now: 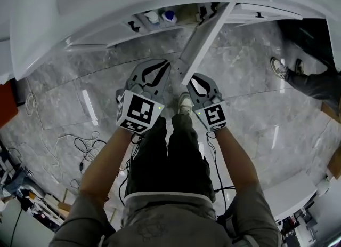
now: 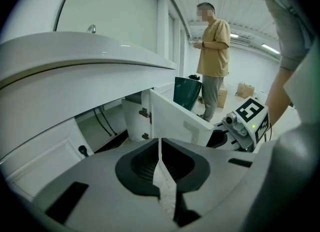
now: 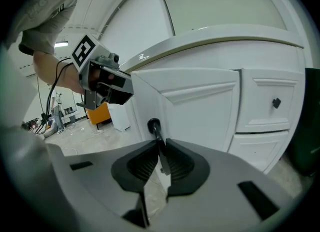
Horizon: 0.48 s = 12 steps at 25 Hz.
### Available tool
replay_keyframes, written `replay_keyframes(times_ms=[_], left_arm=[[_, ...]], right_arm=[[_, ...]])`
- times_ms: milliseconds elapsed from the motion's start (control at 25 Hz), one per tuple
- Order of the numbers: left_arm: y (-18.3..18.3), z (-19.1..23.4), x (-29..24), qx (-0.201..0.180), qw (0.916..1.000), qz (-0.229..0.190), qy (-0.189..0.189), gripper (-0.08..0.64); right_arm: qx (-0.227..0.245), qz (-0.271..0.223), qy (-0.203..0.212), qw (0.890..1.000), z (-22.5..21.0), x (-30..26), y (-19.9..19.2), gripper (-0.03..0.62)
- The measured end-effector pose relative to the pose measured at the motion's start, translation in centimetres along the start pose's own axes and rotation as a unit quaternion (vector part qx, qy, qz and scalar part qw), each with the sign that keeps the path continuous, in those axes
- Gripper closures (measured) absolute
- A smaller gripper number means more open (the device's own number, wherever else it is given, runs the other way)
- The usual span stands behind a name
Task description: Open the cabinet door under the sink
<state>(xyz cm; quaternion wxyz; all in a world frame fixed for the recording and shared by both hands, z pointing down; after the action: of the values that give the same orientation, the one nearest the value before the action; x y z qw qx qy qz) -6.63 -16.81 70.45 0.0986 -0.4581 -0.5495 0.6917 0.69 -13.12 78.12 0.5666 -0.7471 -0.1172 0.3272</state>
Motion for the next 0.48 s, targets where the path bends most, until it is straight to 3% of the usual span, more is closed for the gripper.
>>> replay_keyframes(times_ms=[240,480], left_arm=[[0.7,-4.1,-2.5,-0.015,0.9987,0.008,-0.048,0.529],[1.3,-7.5,-5.6,-0.029,0.9962,0.013,-0.081,0.529]], right_arm=[[-0.005,-0.002,-0.033,0.999,-2.9,4.7,-1.7,0.536],[-0.024,0.002,-0.092,0.996,-5.8,7.4,-2.5,0.535]])
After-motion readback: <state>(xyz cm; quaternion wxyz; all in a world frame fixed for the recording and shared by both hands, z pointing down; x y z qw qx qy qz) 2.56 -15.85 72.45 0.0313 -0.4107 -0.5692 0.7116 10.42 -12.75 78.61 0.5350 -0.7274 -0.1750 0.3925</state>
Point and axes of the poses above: the fingertips, and each gripper's own axes: x backward along the fingers, z to its left, y out of its top, the point moved 1 cm from there along x, backward along the fingers, and after that the axes turned 5 degrees about -z, right-handed, at the moved point
